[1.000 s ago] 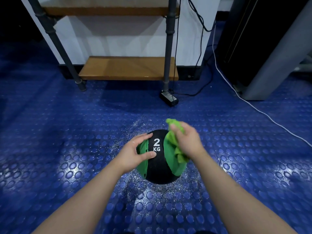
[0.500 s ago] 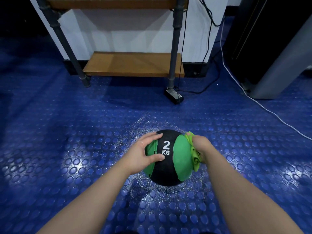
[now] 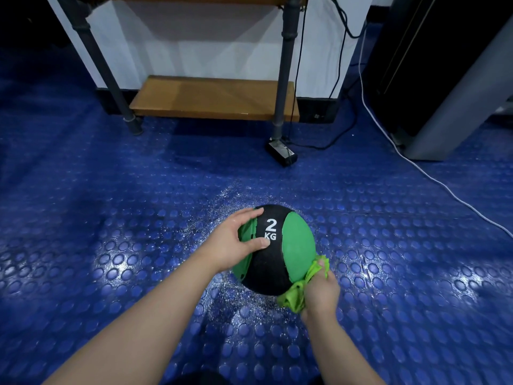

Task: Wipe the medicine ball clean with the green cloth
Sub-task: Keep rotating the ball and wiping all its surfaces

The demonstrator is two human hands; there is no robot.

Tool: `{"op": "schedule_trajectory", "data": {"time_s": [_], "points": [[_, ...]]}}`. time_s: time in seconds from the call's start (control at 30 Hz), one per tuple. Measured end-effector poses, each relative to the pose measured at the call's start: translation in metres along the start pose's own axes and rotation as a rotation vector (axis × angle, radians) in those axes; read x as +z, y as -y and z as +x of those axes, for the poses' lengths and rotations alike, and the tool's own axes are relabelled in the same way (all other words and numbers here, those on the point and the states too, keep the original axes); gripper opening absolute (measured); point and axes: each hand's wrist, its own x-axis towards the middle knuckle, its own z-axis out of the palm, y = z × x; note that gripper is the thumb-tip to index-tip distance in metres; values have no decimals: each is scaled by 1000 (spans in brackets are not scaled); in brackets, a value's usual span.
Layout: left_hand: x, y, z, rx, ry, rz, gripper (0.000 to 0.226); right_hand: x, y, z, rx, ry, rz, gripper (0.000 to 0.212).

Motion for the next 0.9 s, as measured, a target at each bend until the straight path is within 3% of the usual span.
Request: {"op": "schedule_trajectory", "data": {"time_s": [0.17,0.27,0.33,0.43,0.57,0.73,0.83,0.9], "points": [[2,3,1,-8,-46,-12,69,-18,8,-16,-136,13,-178,33],[5,3,-2,1,-69,37,70,-10,45,-20,-445,29,-252,29],[7,4,-4,14,-77,49,70,7,60,-21,-641,147,-385,31],[8,4,-6,12,-90,62,71,21,55,-19,-798,231,-583,40],[9,5,-10,29,-79,69,71,16,44,-25,-796,128,-456,36],[14,4,-12,-4,-110,-7,79,20,48,-28,-625,95,-382,35],[21,11,-21,-266,-87,-482,115,18,59,-16,-493,140,-363,41],[31,19,-31,-391,-24,-721,125,16,64,-7,-419,178,-330,45]]}}
